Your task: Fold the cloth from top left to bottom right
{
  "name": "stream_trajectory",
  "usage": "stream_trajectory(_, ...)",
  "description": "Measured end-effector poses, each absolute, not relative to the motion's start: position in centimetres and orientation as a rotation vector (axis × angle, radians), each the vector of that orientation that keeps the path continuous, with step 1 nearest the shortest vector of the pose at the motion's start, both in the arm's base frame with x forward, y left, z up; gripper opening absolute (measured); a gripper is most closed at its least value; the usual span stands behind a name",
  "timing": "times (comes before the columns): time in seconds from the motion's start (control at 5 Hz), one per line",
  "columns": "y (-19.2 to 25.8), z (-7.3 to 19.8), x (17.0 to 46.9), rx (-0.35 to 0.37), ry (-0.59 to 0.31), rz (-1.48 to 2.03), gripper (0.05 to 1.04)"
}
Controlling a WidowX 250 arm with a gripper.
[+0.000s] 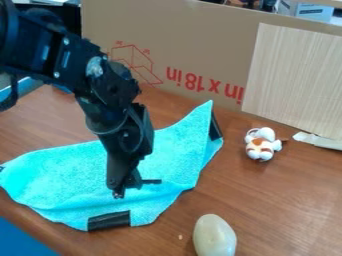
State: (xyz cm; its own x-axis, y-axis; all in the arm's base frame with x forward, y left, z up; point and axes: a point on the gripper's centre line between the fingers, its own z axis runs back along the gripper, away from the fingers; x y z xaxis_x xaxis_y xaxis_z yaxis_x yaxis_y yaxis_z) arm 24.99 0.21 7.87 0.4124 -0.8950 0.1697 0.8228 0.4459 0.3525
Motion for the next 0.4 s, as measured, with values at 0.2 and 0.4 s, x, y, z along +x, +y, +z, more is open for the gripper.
stream_trajectory(0.2,-0.5,8.4,24.4,0.102,-0.348,-1.119,0.996)
stream_trajectory(0.4,0.4,10.2,25.3,-0.014,-0.358,-1.087,1.001)
